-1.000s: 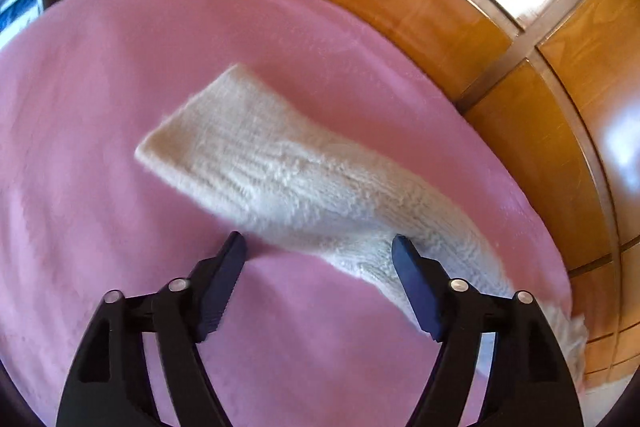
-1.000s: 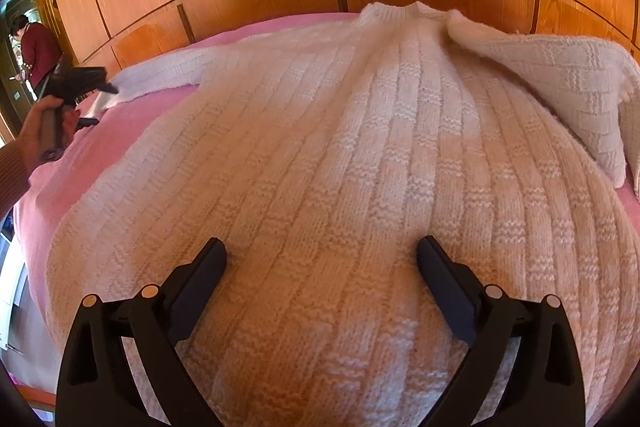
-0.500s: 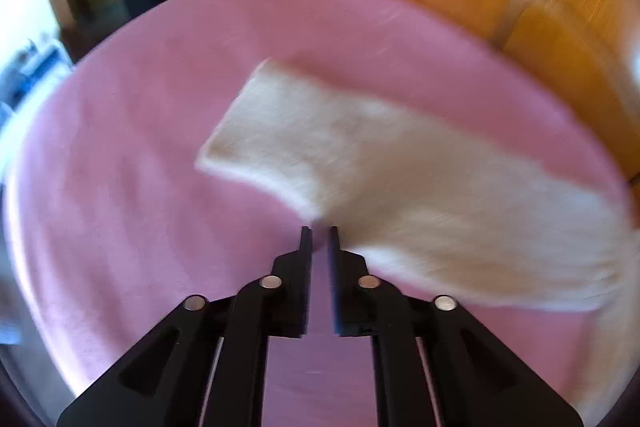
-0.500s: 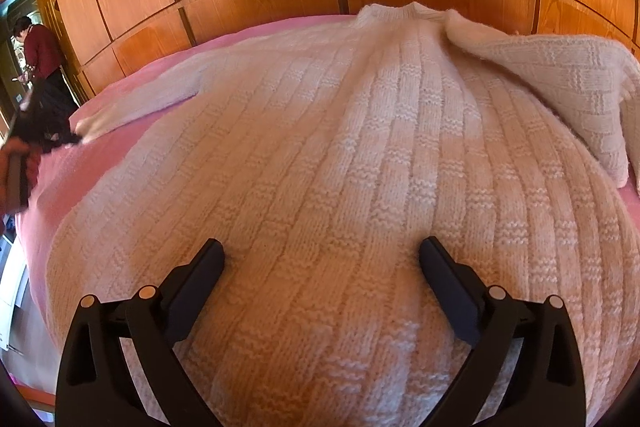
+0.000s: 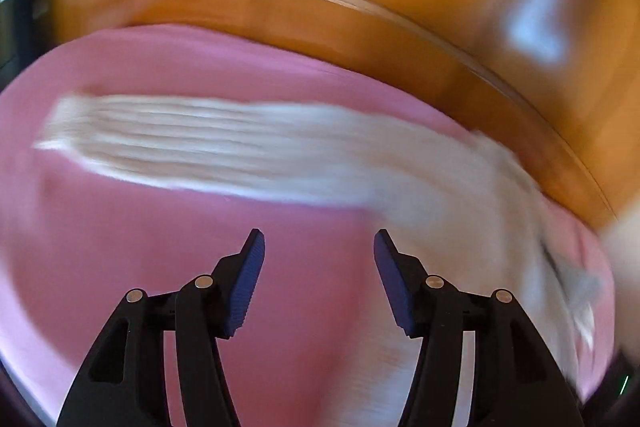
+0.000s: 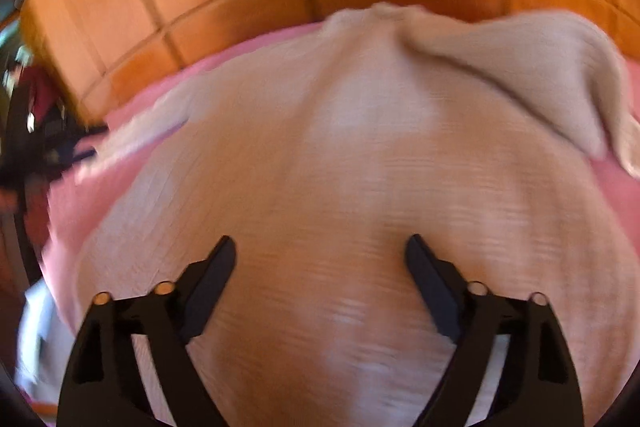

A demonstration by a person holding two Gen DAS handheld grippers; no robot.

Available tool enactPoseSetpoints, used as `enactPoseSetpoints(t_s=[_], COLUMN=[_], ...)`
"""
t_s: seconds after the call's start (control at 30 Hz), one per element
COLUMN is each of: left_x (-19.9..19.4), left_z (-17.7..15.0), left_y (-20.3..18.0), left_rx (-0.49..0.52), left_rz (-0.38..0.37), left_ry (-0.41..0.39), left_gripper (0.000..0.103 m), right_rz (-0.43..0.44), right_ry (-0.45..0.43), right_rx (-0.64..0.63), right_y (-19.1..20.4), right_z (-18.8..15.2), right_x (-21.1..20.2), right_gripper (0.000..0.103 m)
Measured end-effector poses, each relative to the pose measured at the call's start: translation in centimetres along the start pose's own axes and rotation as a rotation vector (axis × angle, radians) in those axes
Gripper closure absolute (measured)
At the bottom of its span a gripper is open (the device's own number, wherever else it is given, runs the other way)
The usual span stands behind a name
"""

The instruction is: Fold small clothes

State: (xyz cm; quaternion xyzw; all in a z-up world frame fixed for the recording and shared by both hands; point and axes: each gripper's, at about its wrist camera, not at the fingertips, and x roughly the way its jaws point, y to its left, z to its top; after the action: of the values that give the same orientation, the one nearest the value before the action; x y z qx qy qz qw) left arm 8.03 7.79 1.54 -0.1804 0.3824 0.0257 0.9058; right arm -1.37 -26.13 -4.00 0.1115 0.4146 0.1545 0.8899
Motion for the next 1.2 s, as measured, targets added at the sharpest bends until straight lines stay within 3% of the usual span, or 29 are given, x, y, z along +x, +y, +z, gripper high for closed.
enactPoseSetpoints(t_s=[0.07, 0.13, 0.2, 0.3, 0.43, 0.57, 0.6, 0.63, 0.67, 0.7, 0.77, 0.97, 1.03, 1.2], left_x=[0.1, 1.0, 2.8, 5.9, 6.0, 5.5, 5.5, 5.5, 5.8, 6.3, 6.5, 6.8, 6.9, 6.9], left_z=[-2.2, -3.9, -5.4, -7.3, -8.8, -9.3, -9.3, -9.4, -8.9, -9.0, -9.1, -8.9, -8.9, -8.8], left_y=[-4.2, -6.9, -8.8, -10.1, -10.1, -9.8, -9.7, -9.7, -10.1, -10.8, -10.9, -11.0, -11.0, -11.0], left_rx=[0.119, 0.212, 0.270, 0.332, 0.370, 0.366, 0.365, 0.368, 0.371, 0.373, 0.373, 0.362, 0.361, 0.362], left_rz=[-0.093, -0.136, -0.170, -0.137, -0.118, -0.118, -0.119, -0.117, -0.113, -0.108, -0.107, -0.116, -0.117, -0.116], left_ry=[0.020, 0.038, 0.081, 0.140, 0.100, 0.103, 0.099, 0.095, 0.093, 0.092, 0.092, 0.095, 0.096, 0.098], left_gripper=[0.047, 0.047, 0.047, 0.047, 0.040, 0.037, 0.036, 0.036, 0.036, 0.036, 0.036, 0.035, 0.035, 0.035], right_rz=[-0.070, -0.175, -0.303, -0.424, -0.575, -0.617, -0.617, -0.625, -0.641, -0.642, -0.616, -0.580, -0.566, -0.682], right_ry=[-0.060, -0.119, -0.149, -0.150, -0.099, -0.038, -0.029, -0.026, -0.024, -0.041, -0.091, -0.304, -0.323, -0.281], right_rx=[0.096, 0.178, 0.205, 0.165, 0.051, -0.034, -0.042, -0.045, -0.048, -0.034, -0.009, 0.034, 0.069, 0.161], right_y=[-4.0, -8.6, -12.0, -15.8, -18.9, -20.9, -21.5, -21.5, -21.4, -21.6, -21.5, -20.1, -20.5, -25.8], right_z=[0.4, 0.6, 0.9, 1.7, 3.0, 4.2, 4.7, 4.9, 5.0, 5.6, 6.3, 9.0, 10.1, 12.9], right_x=[-2.8, -5.7, -7.5, -8.2, -5.6, -2.4, -2.0, -1.8, -1.9, -3.0, -5.3, -17.7, -19.7, -19.9], right_gripper=[0.028, 0.037, 0.038, 0.038, 0.038, 0.042, 0.052, 0.077, 0.092, 0.097, 0.098, 0.098, 0.098, 0.098])
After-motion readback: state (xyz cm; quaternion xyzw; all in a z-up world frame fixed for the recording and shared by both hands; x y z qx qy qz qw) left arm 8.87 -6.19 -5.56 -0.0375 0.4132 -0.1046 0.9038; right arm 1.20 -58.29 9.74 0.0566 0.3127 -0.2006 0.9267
